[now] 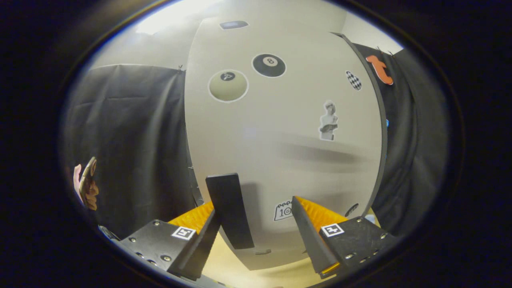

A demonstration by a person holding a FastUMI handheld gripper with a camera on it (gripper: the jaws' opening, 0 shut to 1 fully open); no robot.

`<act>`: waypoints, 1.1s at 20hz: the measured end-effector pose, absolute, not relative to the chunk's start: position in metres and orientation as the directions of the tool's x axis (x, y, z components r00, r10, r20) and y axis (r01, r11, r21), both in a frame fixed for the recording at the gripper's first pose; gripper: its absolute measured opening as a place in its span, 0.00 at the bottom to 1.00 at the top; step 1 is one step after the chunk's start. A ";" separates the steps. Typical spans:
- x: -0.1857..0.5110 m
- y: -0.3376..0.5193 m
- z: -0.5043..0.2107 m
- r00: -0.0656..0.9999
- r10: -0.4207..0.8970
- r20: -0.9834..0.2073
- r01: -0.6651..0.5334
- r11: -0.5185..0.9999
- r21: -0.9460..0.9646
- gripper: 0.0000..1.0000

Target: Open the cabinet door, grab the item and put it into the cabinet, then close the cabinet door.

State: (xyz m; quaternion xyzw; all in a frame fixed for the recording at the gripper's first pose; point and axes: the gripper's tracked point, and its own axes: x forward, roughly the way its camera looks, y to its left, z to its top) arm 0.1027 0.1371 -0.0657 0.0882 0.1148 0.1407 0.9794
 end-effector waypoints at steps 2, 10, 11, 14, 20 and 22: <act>0.110 0.142 -0.066 0.933 0.302 -0.198 -0.263 0.944 0.201 0.98; 0.122 0.151 -0.068 0.923 0.334 -0.194 -0.293 0.933 0.209 0.98; 0.123 0.150 -0.068 0.923 0.333 -0.194 -0.294 0.933 0.206 0.98; 0.121 0.150 -0.069 0.924 0.328 -0.196 -0.295 0.938 0.179 0.99; 0.122 0.150 -0.070 0.929 0.313 -0.196 -0.285 0.945 0.161 0.99; 0.122 0.150 -0.070 0.932 0.304 -0.198 -0.276 0.948 0.157 0.99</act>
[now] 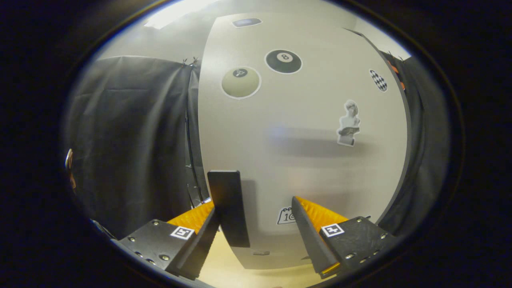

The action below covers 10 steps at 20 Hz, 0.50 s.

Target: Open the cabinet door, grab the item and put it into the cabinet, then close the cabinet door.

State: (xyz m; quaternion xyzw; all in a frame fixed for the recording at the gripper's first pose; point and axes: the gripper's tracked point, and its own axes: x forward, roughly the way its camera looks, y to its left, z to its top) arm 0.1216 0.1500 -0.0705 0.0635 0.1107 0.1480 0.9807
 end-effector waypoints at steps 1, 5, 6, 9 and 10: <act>0.122 0.150 -0.070 0.933 0.301 -0.199 -0.273 0.949 0.156 0.99; 0.120 0.151 -0.072 0.933 0.296 -0.203 -0.269 0.951 0.152 1.00; 0.121 0.152 -0.072 0.932 0.298 -0.206 -0.270 0.950 0.156 1.00; 0.122 0.151 -0.073 0.929 0.302 -0.216 -0.268 0.948 0.171 1.00; 0.123 0.151 -0.074 0.929 0.301 -0.217 -0.267 0.948 0.172 0.99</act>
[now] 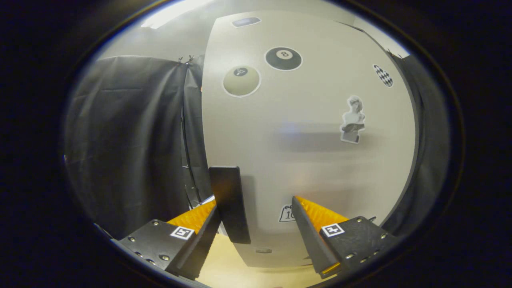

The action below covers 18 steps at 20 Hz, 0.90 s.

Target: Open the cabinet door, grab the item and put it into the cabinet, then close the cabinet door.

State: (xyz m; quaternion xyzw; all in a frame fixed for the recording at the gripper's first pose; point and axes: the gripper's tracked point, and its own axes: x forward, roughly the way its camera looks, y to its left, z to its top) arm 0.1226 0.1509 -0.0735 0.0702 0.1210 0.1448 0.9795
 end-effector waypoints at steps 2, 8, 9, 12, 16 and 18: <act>0.122 0.151 -0.074 0.930 0.296 -0.217 -0.264 0.951 0.163 0.99; 0.119 0.152 -0.073 0.934 0.287 -0.212 -0.260 0.954 0.149 0.99; 0.119 0.152 -0.073 0.935 0.286 -0.211 -0.259 0.954 0.149 0.99; 0.118 0.153 -0.073 0.935 0.287 -0.210 -0.260 0.955 0.145 0.99; 0.117 0.154 -0.074 0.935 0.289 -0.206 -0.264 0.954 0.141 0.99; 0.117 0.154 -0.074 0.935 0.290 -0.205 -0.267 0.955 0.133 0.99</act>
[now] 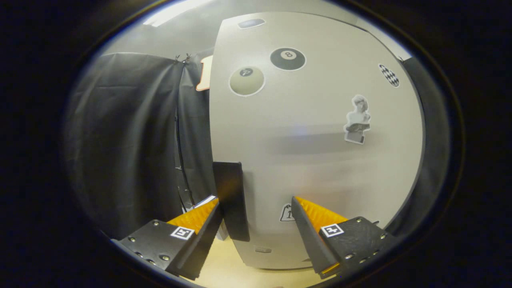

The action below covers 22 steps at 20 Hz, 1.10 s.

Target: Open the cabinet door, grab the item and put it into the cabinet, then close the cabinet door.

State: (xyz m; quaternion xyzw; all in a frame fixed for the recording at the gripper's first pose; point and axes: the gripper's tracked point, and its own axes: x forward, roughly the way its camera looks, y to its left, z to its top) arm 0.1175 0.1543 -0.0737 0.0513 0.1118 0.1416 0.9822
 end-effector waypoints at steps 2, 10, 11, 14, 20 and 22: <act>0.117 0.155 -0.074 0.936 0.288 -0.204 -0.267 0.955 0.128 0.99; 0.118 0.155 -0.075 0.939 0.274 -0.206 -0.254 0.960 0.119 0.99; 0.118 0.155 -0.075 0.940 0.273 -0.206 -0.252 0.960 0.121 0.98; 0.117 0.154 -0.075 0.940 0.271 -0.209 -0.253 0.961 0.113 0.98; 0.117 0.155 -0.074 0.939 0.276 -0.206 -0.259 0.960 0.106 0.97; 0.117 0.155 -0.074 0.940 0.275 -0.202 -0.261 0.961 0.096 0.97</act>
